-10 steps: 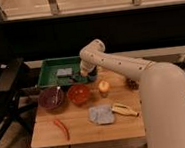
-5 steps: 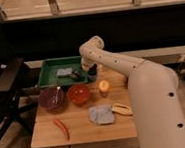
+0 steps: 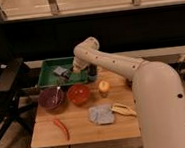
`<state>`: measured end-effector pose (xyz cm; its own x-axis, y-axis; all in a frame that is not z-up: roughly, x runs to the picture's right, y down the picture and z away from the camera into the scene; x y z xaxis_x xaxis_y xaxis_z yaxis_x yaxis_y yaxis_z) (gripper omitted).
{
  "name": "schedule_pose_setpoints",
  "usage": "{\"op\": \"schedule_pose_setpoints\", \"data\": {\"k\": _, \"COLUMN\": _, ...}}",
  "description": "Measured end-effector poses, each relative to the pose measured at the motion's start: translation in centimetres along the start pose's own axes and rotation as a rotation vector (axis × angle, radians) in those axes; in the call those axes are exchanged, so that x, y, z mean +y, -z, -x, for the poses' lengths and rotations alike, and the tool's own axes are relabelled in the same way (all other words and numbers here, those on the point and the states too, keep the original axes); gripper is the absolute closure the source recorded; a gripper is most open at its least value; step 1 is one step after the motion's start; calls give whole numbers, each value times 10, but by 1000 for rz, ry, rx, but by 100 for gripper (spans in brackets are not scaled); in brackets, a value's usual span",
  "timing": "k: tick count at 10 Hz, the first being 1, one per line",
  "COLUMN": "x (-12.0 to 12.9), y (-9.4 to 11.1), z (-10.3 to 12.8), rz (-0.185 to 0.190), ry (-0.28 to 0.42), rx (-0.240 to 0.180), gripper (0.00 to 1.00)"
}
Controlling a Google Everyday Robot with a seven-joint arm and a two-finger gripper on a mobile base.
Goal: Wipe tray with brush
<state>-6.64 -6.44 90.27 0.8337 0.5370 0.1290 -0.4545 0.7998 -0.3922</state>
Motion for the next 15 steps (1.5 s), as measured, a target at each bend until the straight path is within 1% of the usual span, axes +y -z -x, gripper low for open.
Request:
{"op": "schedule_pose_setpoints", "data": {"k": 1, "x": 7, "y": 1, "z": -9, "rz": 11, "ry": -7, "rx": 18, "gripper": 100}}
{"op": "schedule_pose_setpoints", "data": {"k": 3, "x": 6, "y": 1, "z": -31, "rz": 14, "ry": -24, "rx": 70, "gripper": 100}}
{"op": "schedule_pose_setpoints", "data": {"k": 4, "x": -1, "y": 2, "z": -45, "rz": 4, "ry": -37, "rx": 95, "gripper": 100}}
{"op": "schedule_pose_setpoints", "data": {"k": 5, "x": -14, "y": 1, "z": -54, "rz": -23, "ry": -50, "rx": 118, "gripper": 100}}
{"op": "schedule_pose_setpoints", "data": {"k": 6, "x": -25, "y": -2, "z": -54, "rz": -39, "ry": -61, "rx": 118, "gripper": 100}}
{"op": "schedule_pose_setpoints", "data": {"k": 8, "x": -48, "y": -9, "z": -37, "rz": -80, "ry": -61, "rx": 97, "gripper": 100}}
{"op": "schedule_pose_setpoints", "data": {"k": 10, "x": -50, "y": -12, "z": -13, "rz": -77, "ry": -52, "rx": 45, "gripper": 100}}
{"op": "schedule_pose_setpoints", "data": {"k": 11, "x": -40, "y": -12, "z": 3, "rz": -58, "ry": -39, "rx": 9, "gripper": 100}}
{"op": "schedule_pose_setpoints", "data": {"k": 12, "x": -28, "y": -10, "z": 12, "rz": -36, "ry": -30, "rx": -16, "gripper": 100}}
{"op": "schedule_pose_setpoints", "data": {"k": 13, "x": -18, "y": -6, "z": 14, "rz": -20, "ry": -24, "rx": -28, "gripper": 100}}
{"op": "schedule_pose_setpoints", "data": {"k": 14, "x": -7, "y": 1, "z": 10, "rz": -6, "ry": -16, "rx": -34, "gripper": 100}}
{"op": "schedule_pose_setpoints", "data": {"k": 15, "x": 5, "y": 8, "z": 2, "rz": 10, "ry": -18, "rx": -30, "gripper": 100}}
